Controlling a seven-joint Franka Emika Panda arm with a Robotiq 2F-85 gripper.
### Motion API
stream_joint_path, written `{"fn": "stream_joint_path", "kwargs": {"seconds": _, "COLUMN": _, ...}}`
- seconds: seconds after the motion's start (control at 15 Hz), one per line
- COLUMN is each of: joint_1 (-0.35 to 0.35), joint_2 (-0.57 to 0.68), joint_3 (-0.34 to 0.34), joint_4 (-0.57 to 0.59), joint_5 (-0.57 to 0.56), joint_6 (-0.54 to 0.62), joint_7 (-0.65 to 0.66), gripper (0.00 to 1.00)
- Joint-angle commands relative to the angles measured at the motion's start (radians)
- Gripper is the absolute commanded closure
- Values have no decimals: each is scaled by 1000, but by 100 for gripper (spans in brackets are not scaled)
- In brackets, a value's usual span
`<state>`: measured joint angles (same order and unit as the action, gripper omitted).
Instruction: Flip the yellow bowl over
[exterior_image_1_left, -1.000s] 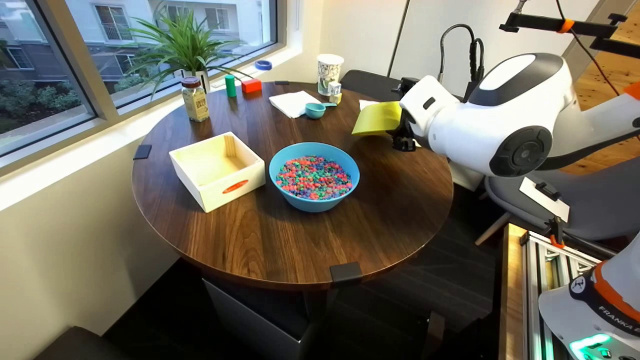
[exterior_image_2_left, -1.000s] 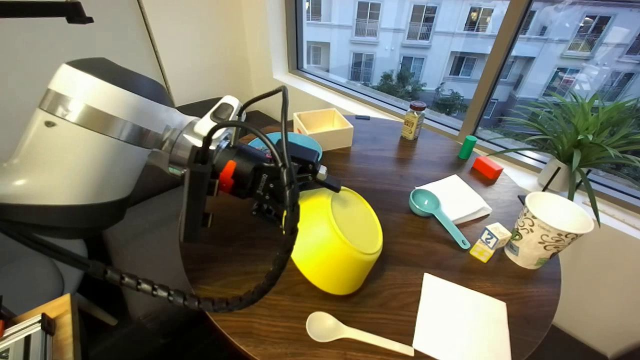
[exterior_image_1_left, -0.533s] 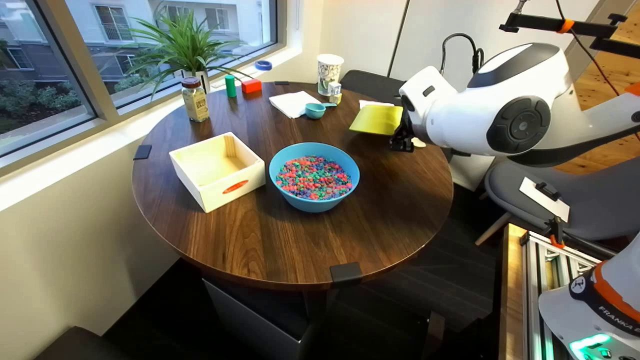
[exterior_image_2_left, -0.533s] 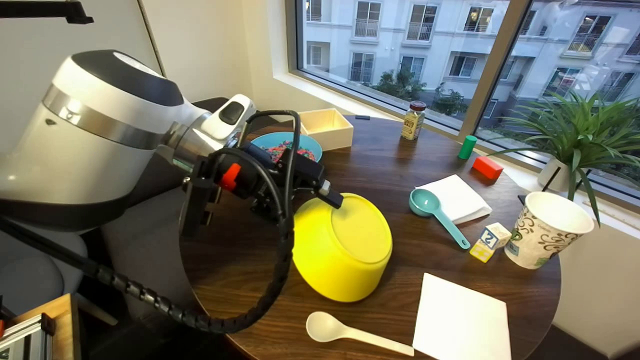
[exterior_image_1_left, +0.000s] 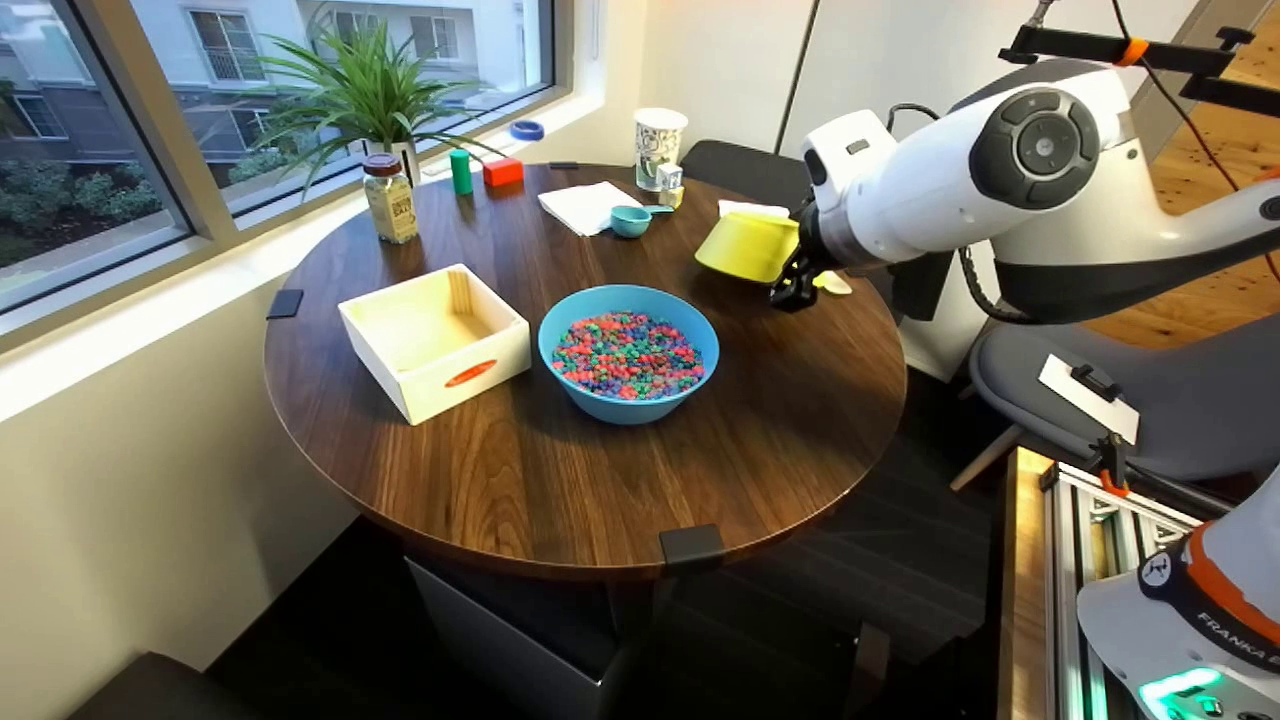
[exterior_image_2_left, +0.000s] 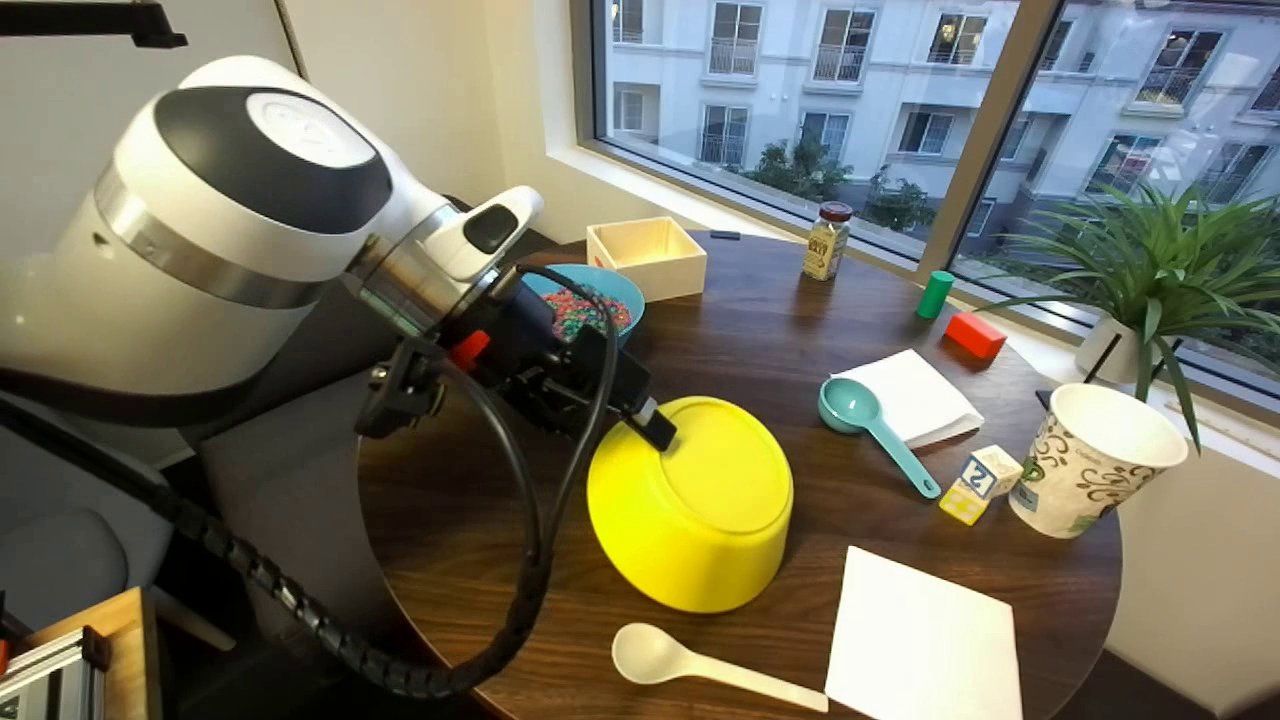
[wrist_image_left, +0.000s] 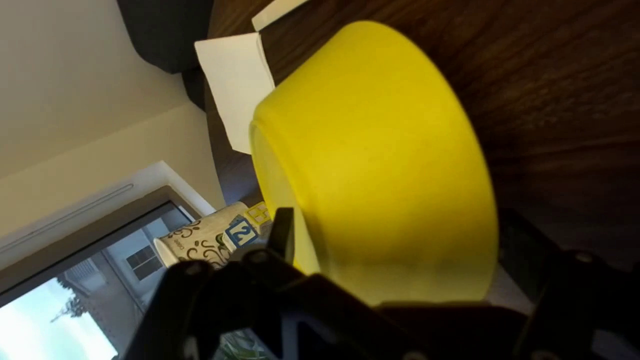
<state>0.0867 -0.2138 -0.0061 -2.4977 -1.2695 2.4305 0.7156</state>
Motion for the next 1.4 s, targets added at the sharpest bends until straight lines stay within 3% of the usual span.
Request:
{"fn": "stream_joint_path", "kwargs": {"seconds": 0.0, "joint_1": -20, "joint_2": 20, "joint_3": -2, "joint_4": 27, "joint_5": 142, "joint_6": 46, "joint_7": -54, "gripper": 0}}
{"fn": "stream_joint_path", "kwargs": {"seconds": 0.47, "joint_1": -49, "joint_2": 24, "joint_3": 10, "joint_4": 54, "joint_5": 287, "joint_6": 63, "joint_7": -91, "gripper": 0}}
{"fn": "stream_joint_path", "kwargs": {"seconds": 0.8, "joint_1": -86, "joint_2": -30, "joint_3": 6, "joint_4": 89, "joint_5": 392, "joint_6": -20, "joint_7": -98, "gripper": 0}}
{"fn": "stream_joint_path", "kwargs": {"seconds": 1.33, "joint_1": -180, "joint_2": -152, "joint_3": 13, "joint_4": 96, "joint_5": 523, "joint_6": -50, "joint_7": 15, "gripper": 0}}
